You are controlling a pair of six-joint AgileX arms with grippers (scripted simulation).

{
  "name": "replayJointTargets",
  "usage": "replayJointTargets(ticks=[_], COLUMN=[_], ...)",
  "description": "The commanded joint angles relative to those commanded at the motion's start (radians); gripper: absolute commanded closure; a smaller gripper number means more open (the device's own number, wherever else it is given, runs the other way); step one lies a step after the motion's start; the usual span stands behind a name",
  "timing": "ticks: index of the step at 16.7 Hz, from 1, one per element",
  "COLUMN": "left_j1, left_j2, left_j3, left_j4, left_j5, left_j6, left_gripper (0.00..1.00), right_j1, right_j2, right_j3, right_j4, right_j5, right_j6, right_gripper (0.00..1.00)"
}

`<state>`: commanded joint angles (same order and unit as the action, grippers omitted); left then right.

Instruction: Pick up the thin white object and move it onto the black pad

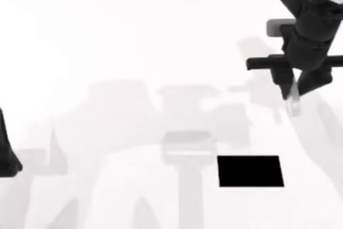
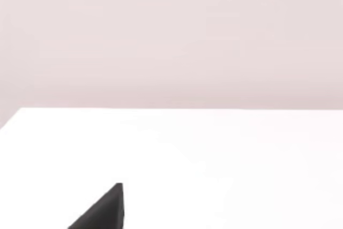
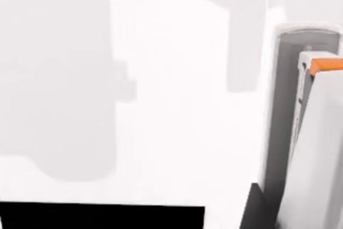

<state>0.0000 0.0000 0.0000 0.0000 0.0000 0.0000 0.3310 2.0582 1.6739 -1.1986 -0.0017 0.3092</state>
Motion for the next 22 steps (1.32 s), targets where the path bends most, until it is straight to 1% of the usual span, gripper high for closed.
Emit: replayJointTargets(ticks=[3,7,9,11,13,16,22], left_j1=[0.000,0.000,0.000,0.000,0.000,0.000,0.000], left_j2=[0.000,0.000,0.000,0.000,0.000,0.000,0.000], left_j3=[0.000,0.000,0.000,0.000,0.000,0.000,0.000], left_j4=[0.000,0.000,0.000,0.000,0.000,0.000,0.000], left_j5=[0.000,0.000,0.000,0.000,0.000,0.000,0.000], left_j6=[0.000,0.000,0.000,0.000,0.000,0.000,0.000], left_gripper=[0.00,0.00,0.00,0.00,0.00,0.00,0.00], right_j1=[0.001,-0.003,0.005,0.021,0.043,0.084,0.182], right_j2=[-0.025,-0.021,-0.021,-0.021,-0.025,-0.040,-0.097], right_j3=[0.046,0.044,0.044,0.041,0.033,0.006,-0.092], right_j4=[-0.057,-0.055,-0.056,-0.058,-0.060,-0.059,-0.047], right_j5=[0.000,0.000,0.000,0.000,0.001,0.002,0.004], right_j6=[-0.002,0.000,0.030,0.103,0.218,0.467,1.121], right_gripper=[1.00,1.00,1.00,1.00,1.00,1.00,1.00])
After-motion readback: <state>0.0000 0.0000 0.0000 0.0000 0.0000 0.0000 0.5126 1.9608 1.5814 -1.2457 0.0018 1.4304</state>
